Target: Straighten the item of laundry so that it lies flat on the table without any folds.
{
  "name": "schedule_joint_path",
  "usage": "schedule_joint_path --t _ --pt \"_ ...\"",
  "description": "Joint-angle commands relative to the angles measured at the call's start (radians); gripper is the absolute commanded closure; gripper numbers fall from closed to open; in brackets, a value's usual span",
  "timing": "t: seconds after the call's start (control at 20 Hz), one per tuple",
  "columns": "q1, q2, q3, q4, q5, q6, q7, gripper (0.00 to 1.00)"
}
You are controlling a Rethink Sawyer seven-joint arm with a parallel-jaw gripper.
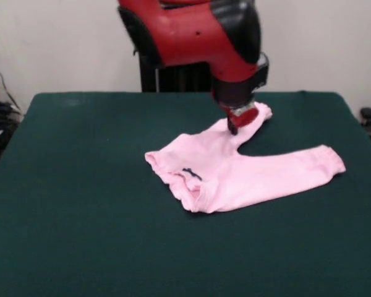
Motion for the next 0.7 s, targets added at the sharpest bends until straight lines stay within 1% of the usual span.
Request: schedule_joint_path --t 0.05,0.2,0.35,0.4,0.6,0.7 --pt "0.277 -0.174 -0.182 0.042 -0.14 0.113 0.045 1.0" --pt "0.296 -0.233 -0.221 0.037 -0.143 0.124 0.026 1.0" --pt "0.291 -0.291 -0.229 0.034 -0.121 0.157 -0.007 1.0" --pt "0.293 -0.302 -0.234 0.027 -0.121 0.15 -0.012 1.0" --pt "0.257 -0.334 -0.194 0.006 -0.076 0.142 -0.038 1.0" --pt "0.269 -0.327 -0.197 -0.049 -0.071 0.152 -0.015 1.0"
